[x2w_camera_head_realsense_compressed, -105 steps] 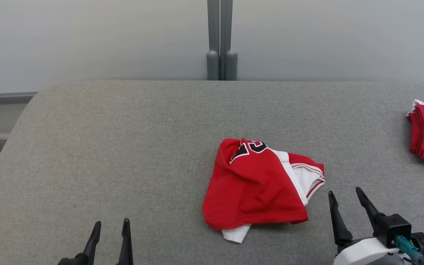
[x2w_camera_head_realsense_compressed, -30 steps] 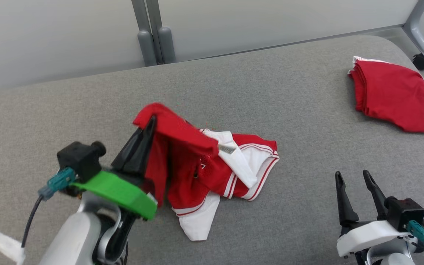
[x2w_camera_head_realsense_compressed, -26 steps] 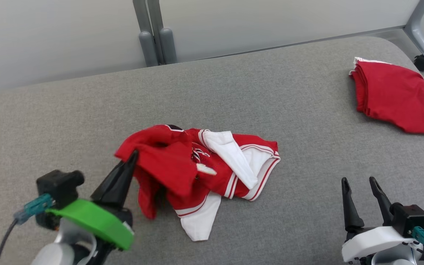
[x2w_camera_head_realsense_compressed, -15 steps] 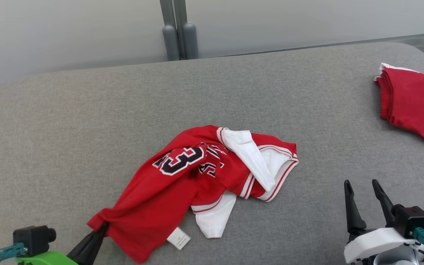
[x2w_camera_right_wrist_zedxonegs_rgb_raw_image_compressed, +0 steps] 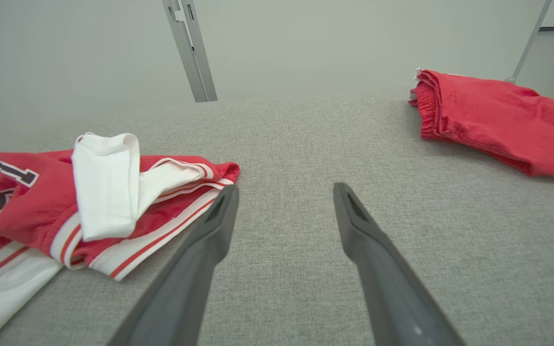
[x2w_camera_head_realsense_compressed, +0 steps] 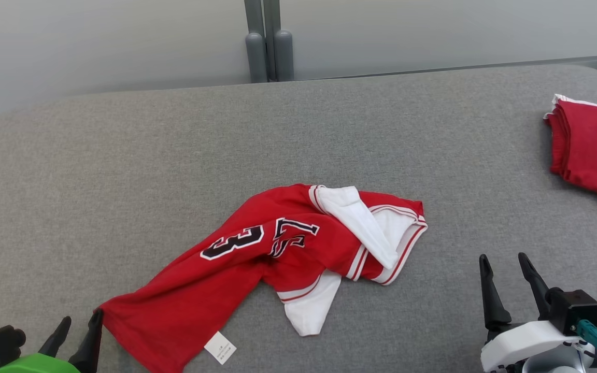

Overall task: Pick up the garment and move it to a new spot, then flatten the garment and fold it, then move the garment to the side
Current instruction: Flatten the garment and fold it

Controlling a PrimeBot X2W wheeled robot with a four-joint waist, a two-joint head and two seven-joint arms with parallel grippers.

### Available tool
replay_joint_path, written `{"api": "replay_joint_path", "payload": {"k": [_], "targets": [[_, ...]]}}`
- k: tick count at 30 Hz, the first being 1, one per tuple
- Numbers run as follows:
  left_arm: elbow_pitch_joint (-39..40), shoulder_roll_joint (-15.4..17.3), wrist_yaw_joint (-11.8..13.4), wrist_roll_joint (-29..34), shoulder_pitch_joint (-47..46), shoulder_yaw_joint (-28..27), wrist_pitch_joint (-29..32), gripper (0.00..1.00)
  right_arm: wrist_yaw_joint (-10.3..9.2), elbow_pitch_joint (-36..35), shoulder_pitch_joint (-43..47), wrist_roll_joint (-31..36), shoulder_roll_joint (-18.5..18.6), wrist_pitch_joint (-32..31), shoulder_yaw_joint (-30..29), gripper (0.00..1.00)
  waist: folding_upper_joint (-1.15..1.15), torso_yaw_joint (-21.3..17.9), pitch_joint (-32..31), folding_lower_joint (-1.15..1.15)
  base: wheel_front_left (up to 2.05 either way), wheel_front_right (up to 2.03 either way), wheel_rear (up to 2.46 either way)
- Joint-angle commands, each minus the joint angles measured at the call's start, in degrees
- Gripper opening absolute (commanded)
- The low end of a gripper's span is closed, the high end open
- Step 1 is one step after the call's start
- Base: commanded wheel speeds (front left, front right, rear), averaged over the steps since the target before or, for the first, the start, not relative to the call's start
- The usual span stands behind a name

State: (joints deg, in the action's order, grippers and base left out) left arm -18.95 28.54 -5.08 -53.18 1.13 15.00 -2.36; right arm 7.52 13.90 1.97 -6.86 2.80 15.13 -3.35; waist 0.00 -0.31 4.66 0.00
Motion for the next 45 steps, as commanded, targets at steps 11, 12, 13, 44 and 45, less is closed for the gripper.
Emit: {"api": "replay_joint_path", "payload": {"k": [11, 12, 13, 44, 45], "targets": [[11.28, -8.35, 3.77, 9.39, 1.75, 0.89, -12.42, 1.00, -0.07, -0.78, 1.84, 0.64, 0.15, 0.00, -1.08, 1.00, 0.00, -0.38, -1.91, 0.00, 0.00, 0.00, 0.00], [11.65, -9.79, 3.15, 9.81, 1.02, 2.67, -12.38, 1.00, -0.07, -0.71, 1.47, 0.74, 0.15, 0.00, -0.84, 1.00, 0.00, -0.41, -1.78, 0.00, 0.00, 0.00, 0.00], [11.70, -11.00, 2.44, 10.53, -0.26, 4.56, -11.93, 1.00, -0.07, -0.76, 0.81, 0.90, 0.16, 0.01, -0.55, 1.00, 0.00, -0.59, -1.56, 0.00, 0.00, 0.00, 0.00], [-20.12, -24.57, -2.45, 13.37, -31.80, 29.26, -0.15, 0.83, -0.07, -1.95, -5.68, -2.25, 0.15, 0.00, 1.81, 1.00, 0.00, -13.65, 8.68, 0.00, 0.00, 0.00, 0.00], [-20.60, -24.61, -2.46, 13.26, -32.08, 29.43, -0.43, 0.31, -0.07, -1.93, -5.68, -2.30, 0.15, 0.01, 1.82, 1.00, 0.00, -13.71, 8.72, 0.00, 0.00, 0.00, 0.00]]}}
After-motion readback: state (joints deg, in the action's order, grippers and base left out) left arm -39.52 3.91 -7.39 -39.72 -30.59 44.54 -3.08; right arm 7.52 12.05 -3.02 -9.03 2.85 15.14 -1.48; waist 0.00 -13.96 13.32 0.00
